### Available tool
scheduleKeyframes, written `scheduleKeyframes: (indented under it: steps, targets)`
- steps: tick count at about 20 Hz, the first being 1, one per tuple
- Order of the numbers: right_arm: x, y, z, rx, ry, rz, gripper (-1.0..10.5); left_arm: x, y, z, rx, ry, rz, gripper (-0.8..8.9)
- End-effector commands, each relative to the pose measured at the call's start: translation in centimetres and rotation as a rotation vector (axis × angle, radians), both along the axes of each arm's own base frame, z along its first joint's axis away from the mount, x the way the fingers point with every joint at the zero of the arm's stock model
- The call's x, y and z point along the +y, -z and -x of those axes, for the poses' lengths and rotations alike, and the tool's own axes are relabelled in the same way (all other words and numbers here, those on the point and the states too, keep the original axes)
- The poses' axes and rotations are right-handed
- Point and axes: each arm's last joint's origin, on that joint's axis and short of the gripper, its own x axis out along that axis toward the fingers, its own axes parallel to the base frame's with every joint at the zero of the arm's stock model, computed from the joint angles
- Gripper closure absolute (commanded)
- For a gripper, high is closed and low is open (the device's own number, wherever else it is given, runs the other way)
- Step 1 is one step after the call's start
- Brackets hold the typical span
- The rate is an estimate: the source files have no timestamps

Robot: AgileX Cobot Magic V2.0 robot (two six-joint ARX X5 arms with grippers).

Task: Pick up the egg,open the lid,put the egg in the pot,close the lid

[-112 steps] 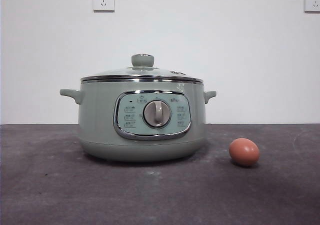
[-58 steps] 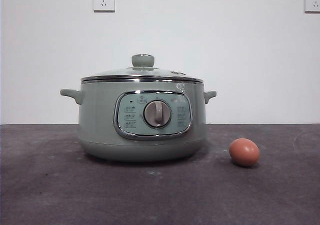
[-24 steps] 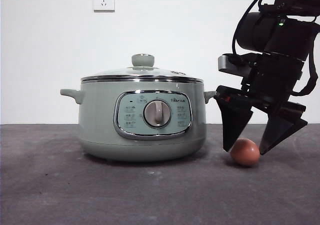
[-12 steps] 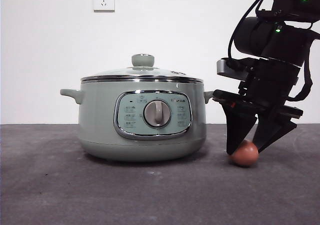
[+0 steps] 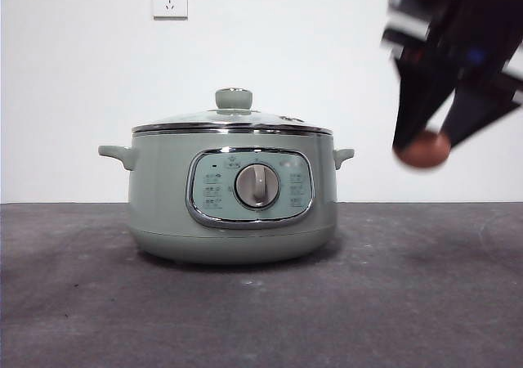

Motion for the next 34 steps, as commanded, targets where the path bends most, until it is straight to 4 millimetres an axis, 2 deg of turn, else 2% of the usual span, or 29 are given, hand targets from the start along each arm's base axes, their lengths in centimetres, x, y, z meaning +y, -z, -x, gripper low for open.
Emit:
scheduleKeyframes:
  steps: [1, 4, 7, 10, 14, 20, 25, 32, 34]
  targets:
    - [-0.8, -2.7, 2.1, -0.090, -0.001, -0.032, 9.6, -0.3, -0.5, -1.5, -0.014, 0.014, 0.027, 1.53]
    - [-2.1, -5.6, 5.4, -0.188, 0.000, -0.072, 9.6, -1.2, -1.4, -4.2, -0.044, 0.032, 0.020, 1.53]
    - [-3.2, -7.2, 7.9, -0.246, 0.000, -0.095, 9.6, -2.9, -2.7, -7.1, -0.073, 0.036, -0.041, 1.53]
    - [-3.9, -8.1, 9.7, -0.287, 0.000, -0.112, 9.6, -5.8, -4.1, -10.4, -0.122, 0.061, -0.084, 1.54]
    - [-4.3, -8.5, 10.8, -0.297, 0.001, -0.116, 9.6, -9.8, -4.7, -14.8, -0.160, 0.065, -0.151, 1.54]
    - [-4.4, -8.6, 11.0, -0.305, 0.001, -0.120, 9.6, -14.0, -2.8, -20.4, -0.127, 0.085, -0.205, 1.54]
    - [-4.4, -8.6, 11.0, -0.306, 0.001, -0.120, 9.6, -15.6, 0.2, -22.8, -0.090, 0.072, -0.243, 1.54]
    - [-4.4, -8.6, 11.0, -0.310, 0.001, -0.121, 9.6, -17.4, 2.6, -23.8, -0.064, 0.100, -0.261, 1.54]
    - [-4.4, -8.6, 11.0, -0.310, 0.001, -0.121, 9.6, -17.4, 2.9, -23.9, -0.055, 0.083, -0.280, 1.91]
